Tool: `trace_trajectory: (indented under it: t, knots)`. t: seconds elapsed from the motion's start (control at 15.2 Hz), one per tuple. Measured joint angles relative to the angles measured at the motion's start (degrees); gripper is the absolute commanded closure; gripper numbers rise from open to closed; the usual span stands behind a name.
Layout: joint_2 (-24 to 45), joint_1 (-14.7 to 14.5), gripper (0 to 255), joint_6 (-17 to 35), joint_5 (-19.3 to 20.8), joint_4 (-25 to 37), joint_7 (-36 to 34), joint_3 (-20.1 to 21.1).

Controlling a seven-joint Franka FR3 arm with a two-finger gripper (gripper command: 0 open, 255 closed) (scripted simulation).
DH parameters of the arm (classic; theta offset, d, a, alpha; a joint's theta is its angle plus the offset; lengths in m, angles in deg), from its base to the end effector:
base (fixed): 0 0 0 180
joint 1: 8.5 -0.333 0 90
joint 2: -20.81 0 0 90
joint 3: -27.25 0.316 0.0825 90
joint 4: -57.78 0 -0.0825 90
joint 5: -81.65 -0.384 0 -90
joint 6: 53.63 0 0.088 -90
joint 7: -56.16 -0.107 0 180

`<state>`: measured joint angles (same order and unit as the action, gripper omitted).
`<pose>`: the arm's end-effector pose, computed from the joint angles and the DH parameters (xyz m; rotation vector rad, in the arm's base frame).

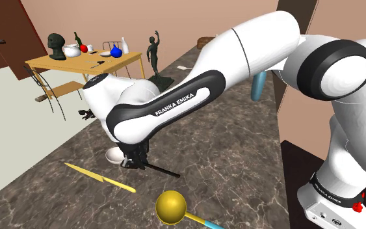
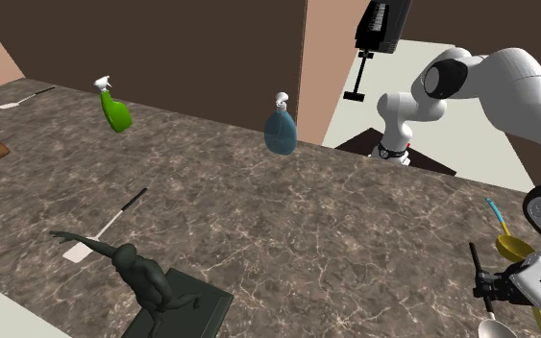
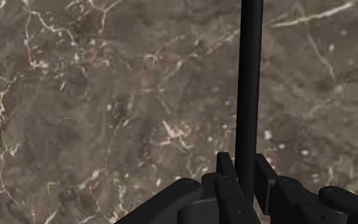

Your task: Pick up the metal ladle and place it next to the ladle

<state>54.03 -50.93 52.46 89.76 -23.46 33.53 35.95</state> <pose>0.4607 0.5239 0.3530 2.9126 0.7865 -0.1239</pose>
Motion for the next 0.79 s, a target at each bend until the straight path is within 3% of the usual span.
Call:
trace_trajectory:
  t: [0.07,0.13,0.53,0.79]
  knots:
    - [0.00,0.00,255,0.01,0.00,-0.01,0.00,0.00]
    - [0.00,0.00,0,0.01,0.00,-0.01,0.00,0.00]
    - [-0.01,0.00,0,0.02,0.00,-0.01,0.00,0.00]
    - [-0.09,-0.44,0,-5.37,-0.19,5.39,0.22,0.14]
